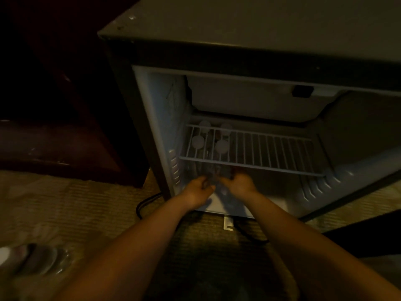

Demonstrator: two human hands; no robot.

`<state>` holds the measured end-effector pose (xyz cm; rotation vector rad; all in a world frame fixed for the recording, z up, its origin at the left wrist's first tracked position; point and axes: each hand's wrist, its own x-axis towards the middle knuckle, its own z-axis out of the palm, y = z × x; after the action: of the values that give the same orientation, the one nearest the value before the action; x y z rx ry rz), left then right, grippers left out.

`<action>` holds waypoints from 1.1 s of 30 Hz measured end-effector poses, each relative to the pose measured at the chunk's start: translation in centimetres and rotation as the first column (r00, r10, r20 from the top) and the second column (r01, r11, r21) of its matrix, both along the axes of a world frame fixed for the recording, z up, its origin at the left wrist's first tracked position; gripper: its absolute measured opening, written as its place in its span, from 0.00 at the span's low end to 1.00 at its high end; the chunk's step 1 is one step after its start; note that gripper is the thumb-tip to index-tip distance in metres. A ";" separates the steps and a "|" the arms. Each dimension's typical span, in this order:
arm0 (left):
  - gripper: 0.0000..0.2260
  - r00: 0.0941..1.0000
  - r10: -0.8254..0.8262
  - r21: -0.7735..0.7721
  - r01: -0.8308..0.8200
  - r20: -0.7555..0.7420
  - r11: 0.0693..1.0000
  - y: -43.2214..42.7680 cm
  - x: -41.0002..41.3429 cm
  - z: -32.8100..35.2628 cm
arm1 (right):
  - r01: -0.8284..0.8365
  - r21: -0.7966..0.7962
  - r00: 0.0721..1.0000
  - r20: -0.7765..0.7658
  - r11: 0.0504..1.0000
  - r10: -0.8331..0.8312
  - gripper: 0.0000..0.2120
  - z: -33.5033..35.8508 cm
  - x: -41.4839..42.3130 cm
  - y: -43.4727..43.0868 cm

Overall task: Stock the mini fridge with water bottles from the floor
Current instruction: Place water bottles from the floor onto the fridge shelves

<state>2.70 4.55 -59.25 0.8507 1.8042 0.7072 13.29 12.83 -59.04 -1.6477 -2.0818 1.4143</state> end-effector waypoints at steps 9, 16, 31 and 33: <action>0.14 0.995 -0.083 -0.039 0.081 -0.049 0.996 -5.3 0.0 3.1 | -0.266 0.003 0.953 0.155 0.964 0.262 0.16 3.1 3.2 -3.9; 0.11 0.972 -0.165 -0.005 0.167 -0.165 0.986 -11.3 -1.5 6.7 | -0.482 0.089 0.867 0.193 0.872 0.459 0.15 8.9 4.0 -7.5; 0.16 0.775 -0.217 -0.088 0.205 -0.593 0.975 -30.7 -7.0 20.1 | -0.870 0.240 0.492 0.420 0.430 0.762 0.14 24.6 -0.9 -22.2; 0.16 0.747 -0.227 -0.119 0.197 -0.625 0.973 -34.6 -7.1 22.2 | -0.895 0.252 0.446 0.441 0.369 0.779 0.15 26.4 -2.0 -25.4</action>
<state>-4.36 -30.01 -37.02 1.3589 2.2514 0.2221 11.31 -12.60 -32.63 -0.4744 -3.3346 0.6584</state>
